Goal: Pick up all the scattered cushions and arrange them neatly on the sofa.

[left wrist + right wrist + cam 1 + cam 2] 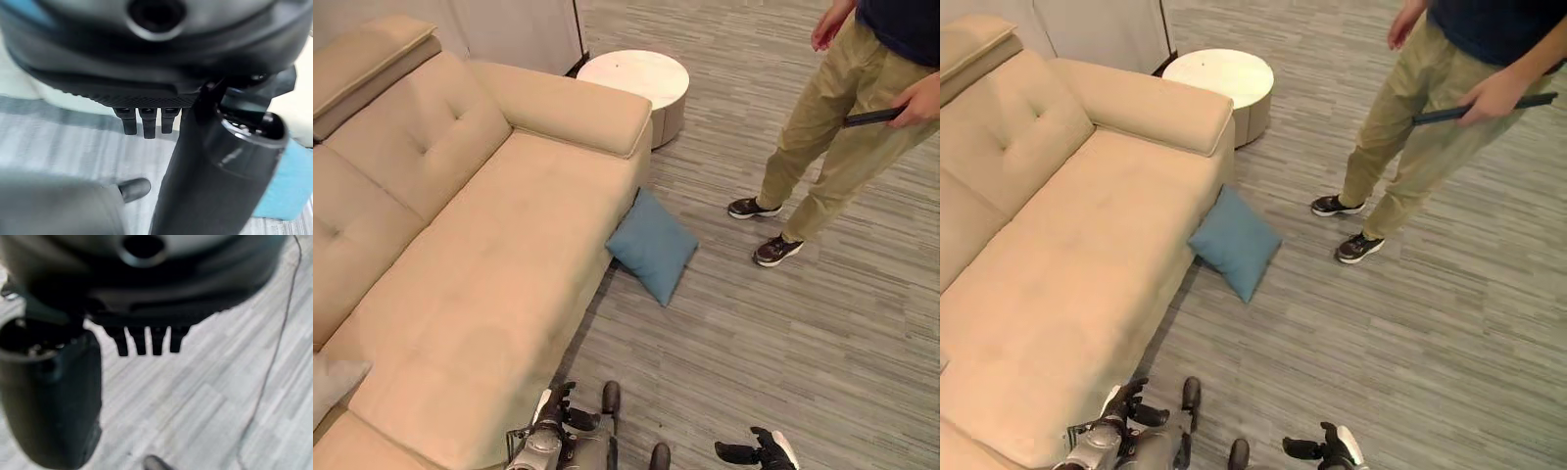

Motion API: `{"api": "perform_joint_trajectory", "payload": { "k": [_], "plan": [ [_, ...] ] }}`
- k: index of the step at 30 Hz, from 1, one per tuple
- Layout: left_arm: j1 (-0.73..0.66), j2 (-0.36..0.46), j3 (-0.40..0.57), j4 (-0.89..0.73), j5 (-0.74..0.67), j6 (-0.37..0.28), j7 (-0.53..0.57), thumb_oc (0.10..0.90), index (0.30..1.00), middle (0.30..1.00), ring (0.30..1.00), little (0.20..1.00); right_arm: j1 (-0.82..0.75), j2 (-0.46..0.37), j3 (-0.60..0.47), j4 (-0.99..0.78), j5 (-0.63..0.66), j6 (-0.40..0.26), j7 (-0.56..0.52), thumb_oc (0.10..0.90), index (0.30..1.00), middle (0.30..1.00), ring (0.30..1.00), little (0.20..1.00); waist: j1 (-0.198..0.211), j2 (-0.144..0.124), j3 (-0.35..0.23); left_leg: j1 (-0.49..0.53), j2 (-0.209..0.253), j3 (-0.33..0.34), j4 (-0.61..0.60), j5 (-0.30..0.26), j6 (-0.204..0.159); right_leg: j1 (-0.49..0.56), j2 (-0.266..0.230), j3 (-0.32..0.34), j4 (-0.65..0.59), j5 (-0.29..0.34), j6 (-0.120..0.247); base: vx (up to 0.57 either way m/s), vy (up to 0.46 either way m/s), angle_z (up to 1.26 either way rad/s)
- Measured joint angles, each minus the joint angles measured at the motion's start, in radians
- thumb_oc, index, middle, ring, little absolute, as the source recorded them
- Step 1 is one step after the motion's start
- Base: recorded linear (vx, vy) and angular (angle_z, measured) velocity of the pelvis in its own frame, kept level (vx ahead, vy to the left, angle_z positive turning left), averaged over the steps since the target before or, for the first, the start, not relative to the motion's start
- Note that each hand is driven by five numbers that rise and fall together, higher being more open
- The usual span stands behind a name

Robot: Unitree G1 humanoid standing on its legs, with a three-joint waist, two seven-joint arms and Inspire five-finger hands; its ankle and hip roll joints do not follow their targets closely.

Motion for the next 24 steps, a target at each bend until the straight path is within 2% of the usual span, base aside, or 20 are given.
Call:
{"api": "perform_joint_trajectory", "payload": {
  "k": [1, 2, 3, 4, 5, 6, 7, 8, 10, 11, 13, 14, 15, 16, 17, 18, 19, 20, 22, 24],
  "plan": [
    [0.012, 0.006, 0.016, 0.001, -0.009, 0.000, 0.001, 0.800, 0.900, 0.900, 0.900, 0.900, 0.007, 0.012, 0.015, 0.006, -0.004, 0.000, 0.001, 0.800, 0.900, 0.900, 0.900, 0.900, 0.006, -0.022, -0.012, 0.034, -0.028, 0.020, -0.001, 0.008, 0.087, 0.019, -0.037, 0.020, 0.023, -0.042, 0.027, 0.44, 0.158, -0.53],
    [0.017, 0.019, 0.036, 0.000, -0.011, 0.000, 0.001, 0.800, 0.900, 0.900, 0.900, 0.900, 0.000, 0.023, 0.028, 0.015, -0.008, 0.000, 0.002, 0.800, 0.900, 0.900, 0.900, 0.900, 0.007, -0.040, -0.022, 0.053, -0.053, 0.038, -0.001, -0.019, 0.118, 0.012, -0.070, 0.022, 0.066, -0.066, 0.052, 0.47, 0.191, -0.62],
    [0.020, 0.022, 0.055, 0.011, -0.016, 0.005, 0.002, 0.800, 0.900, 0.900, 0.900, 0.900, -0.002, 0.029, 0.030, 0.026, -0.014, 0.003, 0.006, 0.800, 0.900, 0.900, 0.900, 0.900, 0.010, -0.043, -0.025, 0.095, -0.064, 0.061, -0.018, -0.045, 0.141, 0.001, -0.096, 0.019, 0.149, -0.092, 0.088, 0.32, 0.160, -0.70],
    [0.041, 0.030, 0.069, 0.014, -0.021, 0.012, 0.003, 0.800, 0.900, 0.900, 0.900, 0.900, -0.005, 0.031, 0.032, 0.015, -0.018, 0.005, 0.006, 0.800, 0.900, 0.900, 0.900, 0.900, 0.011, -0.028, -0.035, 0.166, -0.065, 0.075, -0.049, -0.057, 0.164, -0.068, -0.117, 0.004, 0.379, -0.129, 0.149, 0.33, 0.179, -0.64],
    [0.047, 0.036, 0.067, 0.015, -0.022, 0.015, 0.004, 0.800, 0.900, 0.900, 0.900, 0.900, -0.006, 0.032, 0.032, 0.012, -0.026, 0.005, 0.006, 0.800, 0.900, 0.900, 0.900, 0.900, 0.014, -0.022, -0.039, 0.183, -0.064, 0.075, -0.051, -0.064, 0.172, -0.135, -0.131, 0.004, 0.527, -0.134, 0.170, 0.24, 0.118, -0.31],
    [0.042, 0.052, 0.048, 0.008, -0.022, 0.016, 0.004, 0.800, 0.900, 0.900, 0.900, 0.900, -0.008, 0.026, 0.034, -0.007, -0.039, 0.007, 0.008, 0.800, 0.900, 0.900, 0.900, 0.900, 0.002, -0.012, -0.037, 0.206, -0.071, 0.060, -0.047, -0.092, 0.185, -0.267, -0.166, 0.010, 0.804, -0.131, 0.206, 0.18, 0.079, 0.08],
    [0.041, 0.062, 0.028, 0.011, -0.022, 0.016, 0.004, 0.800, 0.900, 0.900, 0.900, 0.900, -0.009, 0.021, 0.035, -0.025, -0.046, 0.011, 0.007, 0.800, 0.900, 0.900, 0.900, 0.900, 0.000, -0.019, -0.035, 0.215, -0.077, 0.061, -0.042, -0.089, 0.180, -0.335, -0.188, 0.003, 0.922, -0.127, 0.209, 0.16, 0.016, 0.37],
    [0.033, 0.066, 0.026, 0.013, -0.022, 0.017, 0.003, 0.800, 0.900, 0.900, 0.900, 0.900, -0.012, 0.014, 0.034, -0.044, -0.047, 0.011, 0.006, 0.800, 0.900, 0.900, 0.900, 0.900, -0.004, -0.015, -0.036, 0.226, -0.081, 0.045, -0.042, -0.089, 0.180, -0.382, -0.207, -0.005, 0.946, -0.128, 0.206, 0.24, -0.058, 0.50],
    [0.025, 0.072, 0.011, 0.008, -0.022, 0.015, 0.009, 0.800, 0.900, 0.900, 0.900, 0.900, -0.015, 0.004, 0.031, -0.059, -0.049, 0.011, 0.005, 0.800, 0.900, 0.900, 0.900, 0.900, 0.005, -0.007, -0.035, 0.264, -0.080, 0.041, -0.047, -0.099, 0.167, -0.452, -0.248, -0.050, 0.869, -0.128, 0.199, 0.24, -0.078, 0.39],
    [0.032, 0.075, 0.012, 0.006, -0.022, 0.015, 0.016, 0.800, 0.900, 0.900, 0.900, 0.900, -0.026, 0.000, 0.035, -0.066, -0.056, 0.009, 0.006, 0.800, 0.900, 0.900, 0.900, 0.900, 0.004, 0.000, -0.038, 0.287, -0.074, 0.040, -0.054, -0.116, 0.157, -0.464, -0.261, -0.082, 0.745, -0.127, 0.197, 0.19, -0.092, 0.17],
    [0.037, 0.080, 0.011, 0.012, -0.021, 0.018, 0.019, 0.800, 0.900, 0.900, 0.900, 0.900, -0.051, 0.002, 0.053, -0.070, -0.058, 0.007, 0.009, 0.800, 0.900, 0.900, 0.900, 0.900, 0.006, -0.002, -0.038, 0.323, -0.068, 0.040, -0.071, -0.137, 0.153, -0.492, -0.255, -0.094, 0.590, -0.098, 0.162, 0.36, -0.210, 0.06],
    [0.044, 0.082, 0.012, 0.016, -0.017, 0.017, 0.019, 0.800, 0.900, 0.900, 0.900, 0.900, -0.081, 0.000, 0.051, -0.058, -0.056, 0.004, 0.021, 0.800, 0.900, 0.900, 0.900, 0.900, 0.010, -0.002, -0.039, 0.332, -0.066, 0.038, -0.071, -0.153, 0.132, -0.499, -0.248, -0.092, 0.533, -0.089, 0.162, 0.32, -0.220, -0.09],
    [0.046, 0.073, 0.015, 0.048, -0.006, 0.016, 0.018, 0.800, 0.900, 0.900, 0.900, 0.900, -0.096, -0.015, 0.053, -0.050, -0.052, -0.007, 0.036, 0.800, 0.900, 0.900, 0.900, 0.900, 0.002, -0.002, -0.038, 0.344, -0.065, 0.040, -0.068, -0.167, 0.136, -0.508, -0.221, -0.060, 0.388, -0.032, 0.161, 0.30, -0.216, 0.01],
    [0.057, 0.069, 0.017, 0.052, -0.004, 0.017, 0.019, 0.800, 0.900, 0.900, 0.900, 0.900, -0.089, -0.029, 0.047, -0.069, -0.052, -0.018, 0.033, 0.800, 0.900, 0.900, 0.900, 0.900, -0.006, -0.006, -0.037, 0.362, -0.067, 0.034, -0.073, -0.180, 0.128, -0.526, -0.212, -0.045, 0.339, 0.026, 0.170, 0.29, -0.216, 0.10],
    [0.065, 0.067, 0.020, 0.054, 0.001, 0.018, 0.018, 0.800, 0.900, 0.900, 0.900, 0.900, -0.088, -0.031, 0.048, -0.067, -0.052, -0.025, 0.035, 0.800, 0.900, 0.900, 0.900, 0.900, -0.008, -0.008, -0.036, 0.378, -0.064, 0.029, -0.074, -0.191, 0.127, -0.527, -0.208, -0.042, 0.304, 0.060, 0.160, 0.29, -0.230, 0.18],
    [0.071, 0.063, 0.020, 0.060, 0.012, 0.017, 0.018, 0.800, 0.900, 0.900, 0.900, 0.900, -0.090, -0.030, 0.049, -0.062, -0.052, -0.024, 0.037, 0.800, 0.900, 0.900, 0.900, 0.900, -0.008, -0.012, -0.037, 0.397, -0.060, 0.029, -0.079, -0.207, 0.112, -0.523, -0.203, -0.048, 0.290, 0.079, 0.150, 0.28, -0.268, 0.20],
    [0.082, 0.051, 0.010, 0.078, 0.014, 0.019, 0.017, 0.800, 0.900, 0.900, 0.900, 0.900, -0.068, -0.023, 0.050, -0.051, -0.052, -0.023, 0.041, 0.800, 0.900, 0.900, 0.900, 0.900, -0.006, -0.030, -0.043, 0.434, -0.059, 0.009, -0.079, -0.230, 0.096, -0.500, -0.200, -0.056, 0.268, 0.141, 0.103, 0.28, -0.269, 0.28],
    [0.088, 0.052, 0.010, 0.083, 0.014, 0.019, 0.016, 0.800, 0.900, 0.900, 0.900, 0.900, -0.064, -0.018, 0.052, -0.025, -0.052, -0.022, 0.045, 0.800, 0.900, 0.900, 0.900, 0.900, -0.005, -0.023, -0.047, 0.449, -0.043, -0.010, -0.072, -0.244, 0.081, -0.482, -0.189, -0.060, 0.273, 0.172, 0.086, 0.29, -0.339, 0.40],
    [0.087, 0.044, 0.009, 0.080, 0.013, 0.017, 0.012, 0.800, 0.900, 0.900, 0.900, 0.900, -0.055, -0.012, 0.049, 0.022, -0.050, -0.009, 0.050, 0.800, 0.900, 0.900, 0.900, 0.900, 0.005, -0.018, -0.054, 0.424, -0.003, -0.032, 0.034, -0.261, 0.052, -0.425, -0.152, -0.079, 0.240, 0.188, 0.046, 0.18, -0.259, 0.38],
    [0.082, 0.054, 0.012, 0.080, 0.012, 0.017, 0.005, 0.800, 0.900, 0.900, 0.900, 0.900, -0.045, -0.016, 0.049, 0.019, -0.047, -0.006, 0.051, 0.800, 0.900, 0.900, 0.900, 0.900, 0.009, -0.016, -0.060, 0.376, 0.017, -0.047, 0.156, -0.265, 0.038, -0.369, -0.124, -0.096, 0.173, 0.195, 0.025, 0.13, -0.225, 0.10]
  ]
}}
